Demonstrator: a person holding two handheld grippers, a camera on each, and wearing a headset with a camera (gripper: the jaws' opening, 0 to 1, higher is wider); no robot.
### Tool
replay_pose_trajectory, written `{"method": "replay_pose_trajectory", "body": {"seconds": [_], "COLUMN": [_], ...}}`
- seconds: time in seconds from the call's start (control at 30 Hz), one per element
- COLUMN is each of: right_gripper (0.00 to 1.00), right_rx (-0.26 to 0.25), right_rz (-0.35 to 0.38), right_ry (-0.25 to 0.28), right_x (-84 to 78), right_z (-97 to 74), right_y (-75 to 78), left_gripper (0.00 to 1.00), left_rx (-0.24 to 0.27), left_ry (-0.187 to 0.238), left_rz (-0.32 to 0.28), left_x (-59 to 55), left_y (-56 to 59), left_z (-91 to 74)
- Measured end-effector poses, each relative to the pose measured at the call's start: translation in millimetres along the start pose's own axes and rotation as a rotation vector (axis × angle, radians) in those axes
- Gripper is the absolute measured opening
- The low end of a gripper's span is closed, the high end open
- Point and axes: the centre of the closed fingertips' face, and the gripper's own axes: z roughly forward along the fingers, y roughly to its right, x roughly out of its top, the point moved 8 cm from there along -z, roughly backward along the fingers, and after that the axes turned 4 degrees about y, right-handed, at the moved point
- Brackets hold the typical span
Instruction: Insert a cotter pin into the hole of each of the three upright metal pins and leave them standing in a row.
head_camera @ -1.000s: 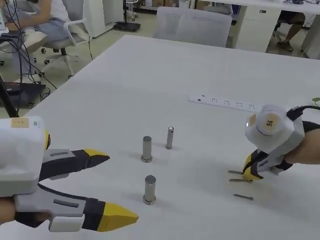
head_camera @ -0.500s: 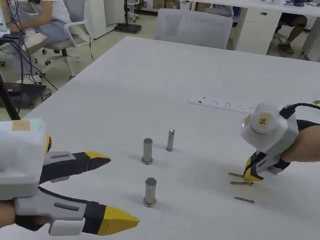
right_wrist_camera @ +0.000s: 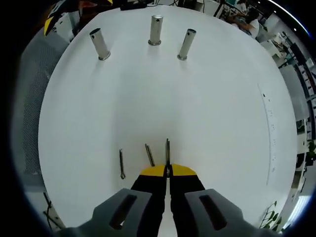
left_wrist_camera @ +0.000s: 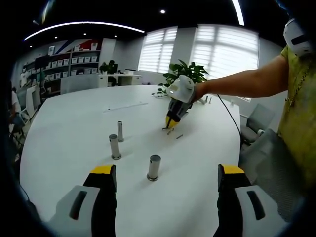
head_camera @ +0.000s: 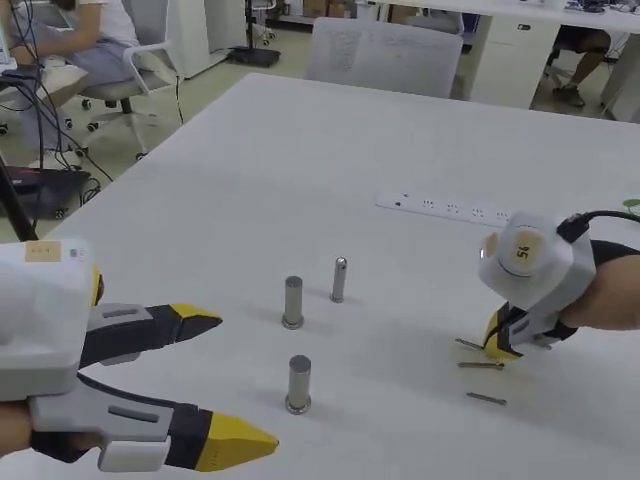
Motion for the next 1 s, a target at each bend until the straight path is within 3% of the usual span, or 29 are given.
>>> {"method": "replay_pose_trajectory", "body": {"seconds": [0.43,0.73,1.0], "right_gripper": [0.02,0.02,0.02], "right_rx": [-0.011,-0.018,-0.006], "right_rz": [-0.037,-0.099,-0.120], "right_ry": [0.007,0.039,0.098], "right_x": [9.7,31.4,52.8], "right_z": [-9.4,-29.0,-45.6], "right_y": [-11.2,-29.9,-51.2], "left_gripper": [0.83,0.80,0.77], "left_rx": [-0.009,-0.028,-0.059], "left_ry": [0.011,0.022,0.037], "left_rz": [0.007,0.020,0.051], "left_x": [3.5,8.4,18.9], "left_y": [1.6,4.3,9.8], "left_z": [2.3,8.1,16.9]}}
